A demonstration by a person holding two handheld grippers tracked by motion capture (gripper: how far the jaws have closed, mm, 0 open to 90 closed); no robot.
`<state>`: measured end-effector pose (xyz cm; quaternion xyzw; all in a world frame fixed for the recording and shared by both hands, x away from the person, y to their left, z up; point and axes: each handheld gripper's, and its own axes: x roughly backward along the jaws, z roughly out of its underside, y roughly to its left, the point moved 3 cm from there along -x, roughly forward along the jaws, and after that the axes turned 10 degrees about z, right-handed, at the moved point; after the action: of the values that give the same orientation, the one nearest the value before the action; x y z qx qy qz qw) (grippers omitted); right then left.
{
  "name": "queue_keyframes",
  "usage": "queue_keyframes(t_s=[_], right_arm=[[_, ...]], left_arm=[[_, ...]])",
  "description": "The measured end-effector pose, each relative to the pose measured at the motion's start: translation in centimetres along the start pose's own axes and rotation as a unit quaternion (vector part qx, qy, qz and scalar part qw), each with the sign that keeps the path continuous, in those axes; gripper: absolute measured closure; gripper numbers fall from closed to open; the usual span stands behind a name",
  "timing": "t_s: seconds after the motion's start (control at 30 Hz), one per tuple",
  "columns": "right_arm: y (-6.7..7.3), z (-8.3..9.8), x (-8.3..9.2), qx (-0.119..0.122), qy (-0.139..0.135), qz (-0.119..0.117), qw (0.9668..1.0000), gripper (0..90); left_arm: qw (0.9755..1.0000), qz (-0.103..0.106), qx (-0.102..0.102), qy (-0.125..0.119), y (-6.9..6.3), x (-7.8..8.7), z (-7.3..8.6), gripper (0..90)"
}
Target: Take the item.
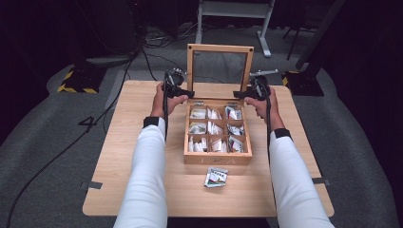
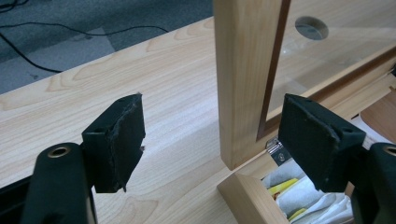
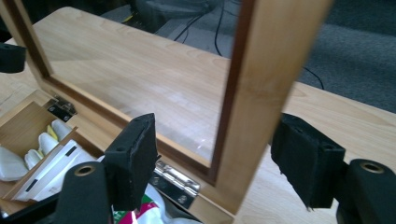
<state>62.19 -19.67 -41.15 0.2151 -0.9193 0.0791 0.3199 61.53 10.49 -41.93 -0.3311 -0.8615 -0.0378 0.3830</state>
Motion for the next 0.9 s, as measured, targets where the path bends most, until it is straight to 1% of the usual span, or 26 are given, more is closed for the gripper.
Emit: queue_keyframes(t_s=[0.07, 0.1, 0.13, 0.17, 0.23, 0.3, 0.37, 0.4, 0.43, 0.53, 0.57, 0.6, 0.63, 0.67, 0.7, 0.73, 0.77, 0.87, 0.9], right_arm=[[0.2, 0.0, -0.1, 0.002, 0.001, 0.0, 1.0, 31.0], [0.4, -0.1, -0.1, 0.003, 0.0, 0.004, 1.0, 30.6], [0.4, -0.1, -0.1, 0.003, 0.0, 0.004, 1.0, 30.6], [0.3, 0.0, 0.0, -0.001, 0.002, 0.002, 1.0, 33.6], [0.1, 0.0, 0.0, -0.005, 0.0, 0.001, 1.0, 34.1], [0.1, -0.1, 0.0, -0.004, -0.002, 0.0, 1.0, 33.9], [0.1, -0.1, -0.2, -0.005, -0.003, -0.002, 1.0, 33.8], [0.1, -0.1, -0.3, -0.004, 0.0, -0.004, 1.0, 33.9], [0.2, -0.2, -0.6, -0.005, 0.001, -0.005, 1.0, 33.5], [0.3, -0.3, -0.8, -0.007, 0.001, -0.006, 1.0, 32.8], [0.3, -0.2, -1.0, -0.008, 0.0, -0.005, 1.0, 32.6], [0.3, -0.2, -1.0, -0.009, 0.001, -0.008, 0.9999, 32.5], [0.3, -0.3, -1.0, -0.01, 0.002, -0.009, 0.9999, 32.5], [0.2, -0.3, -1.0, -0.011, 0.002, -0.012, 0.9999, 32.7], [0.2, -0.3, -1.0, -0.01, 0.003, -0.014, 0.9999, 33.4], [0.2, -0.3, -1.0, -0.01, 0.003, -0.014, 0.9999, 33.4], [0.1, -0.4, -0.9, -0.011, 0.004, -0.014, 0.9998, 33.4], [0.2, -0.4, -1.0, -0.009, 0.004, -0.013, 0.9999, 33.3], [0.2, -0.4, -1.0, -0.012, 0.004, -0.013, 0.9998, 32.9]], left_arm=[[1.0, 0.003, 0.0, 0.0, -0.1, -0.1, 0.0, 23.2], [1.0, 0.004, -0.002, 0.003, -0.3, -0.2, 0.0, 23.4], [1.0, 0.004, -0.002, 0.003, -0.3, -0.2, 0.0, 23.5], [0.9999, 0.007, -0.007, 0.005, -0.5, -0.4, -0.1, 23.4], [0.9999, 0.01, -0.007, 0.005, -0.7, -0.5, -0.1, 23.7], [0.9998, 0.013, -0.011, 0.01, -0.9, -0.9, -0.2, 23.6], [0.9998, 0.016, -0.01, 0.01, -0.9, -1.1, -0.2, 23.7], [0.9997, 0.021, -0.008, 0.01, -1.0, -1.2, -0.2, 23.8], [0.9996, 0.023, -0.01, 0.016, -1.0, -1.4, -0.2, 23.8], [0.9994, 0.027, -0.011, 0.017, -1.0, -1.6, -0.1, 24.2], [0.9991, 0.035, -0.01, 0.021, -1.0, -1.8, -0.1, 27.2], [0.9991, 0.035, -0.01, 0.021, -1.0, -1.8, -0.1, 28.3], [0.9987, 0.04, -0.018, 0.026, -1.0, -2.0, 0.0, 28.4], [0.9987, 0.04, -0.018, 0.026, -1.0, -2.0, 0.0, 29.1], [0.9985, 0.048, -0.017, 0.022, -1.1, -2.1, -0.2, 30.9], [0.9985, 0.048, -0.017, 0.022, -1.1, -2.1, -0.2, 31.5], [0.9983, 0.054, -0.016, 0.013, -1.2, -2.0, -0.4, 31.5], [0.9982, 0.055, -0.016, 0.015, -1.3, -2.1, -0.5, 31.5], [0.9982, 0.057, -0.017, 0.009, -1.5, -2.3, -0.7, 31.6]])
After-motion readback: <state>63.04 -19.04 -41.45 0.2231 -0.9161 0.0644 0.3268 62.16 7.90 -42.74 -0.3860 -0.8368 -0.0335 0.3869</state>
